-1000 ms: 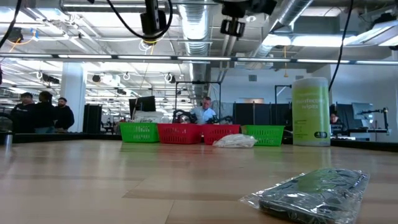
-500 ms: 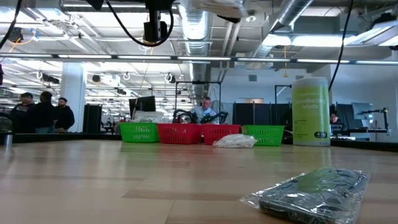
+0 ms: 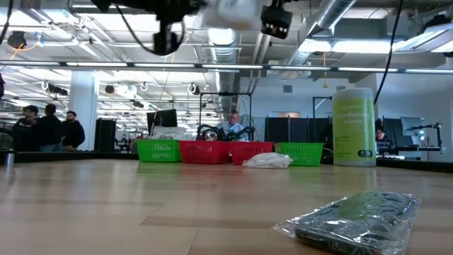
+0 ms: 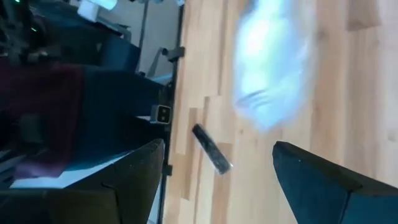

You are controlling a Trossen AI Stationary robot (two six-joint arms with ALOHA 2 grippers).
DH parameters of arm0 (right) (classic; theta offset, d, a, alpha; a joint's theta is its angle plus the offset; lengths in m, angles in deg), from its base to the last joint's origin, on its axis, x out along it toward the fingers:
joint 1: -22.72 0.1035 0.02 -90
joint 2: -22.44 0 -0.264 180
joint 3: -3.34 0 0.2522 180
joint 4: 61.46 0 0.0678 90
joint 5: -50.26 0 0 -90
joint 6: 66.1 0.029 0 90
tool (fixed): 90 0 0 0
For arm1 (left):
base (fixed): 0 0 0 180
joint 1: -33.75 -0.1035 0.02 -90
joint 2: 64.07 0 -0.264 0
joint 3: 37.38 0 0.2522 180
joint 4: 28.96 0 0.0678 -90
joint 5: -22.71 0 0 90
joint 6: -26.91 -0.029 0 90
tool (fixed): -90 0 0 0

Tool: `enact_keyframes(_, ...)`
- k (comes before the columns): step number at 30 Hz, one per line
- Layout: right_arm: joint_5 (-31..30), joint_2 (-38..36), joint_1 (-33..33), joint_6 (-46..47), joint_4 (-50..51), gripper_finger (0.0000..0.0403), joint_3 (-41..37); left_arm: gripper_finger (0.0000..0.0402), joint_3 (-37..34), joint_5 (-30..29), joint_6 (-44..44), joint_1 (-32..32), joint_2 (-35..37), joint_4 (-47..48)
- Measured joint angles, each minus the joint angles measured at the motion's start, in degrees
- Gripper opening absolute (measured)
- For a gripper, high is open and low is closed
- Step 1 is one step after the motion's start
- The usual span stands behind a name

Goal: Pick & Place Travel size toiletries
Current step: Put the cotton pack into the left green basket

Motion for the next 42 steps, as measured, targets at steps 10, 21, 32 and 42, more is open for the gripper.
enact_keyframes(10, -0.17, 0.0, -2.47, -0.05, -0.42, 0.0292, 0.0, 0.0, 4.79, -2.68, -18.44, -20.28, 9.28, 34.36)
enact_keyframes(21, -0.2, 0.02, -2.86, -0.27, -2.95, 0.0292, -0.02, 0.0, 23.32, -4.32, -51.29, -38.09, -8.36, 51.78)
enact_keyframes(32, -0.37, 0.04, -2.86, -1.73, -2.94, 0.0292, -0.02, 0.0, 45.16, -14.87, -78.22, -41.57, -28.35, 73.37)
enact_keyframes(42, -0.36, 0.04, -2.84, -3.43, -3.54, 0.0292, -0.02, 0.0, 49.4, -16.32, -82.81, -42.12, -36.4, 75.58)
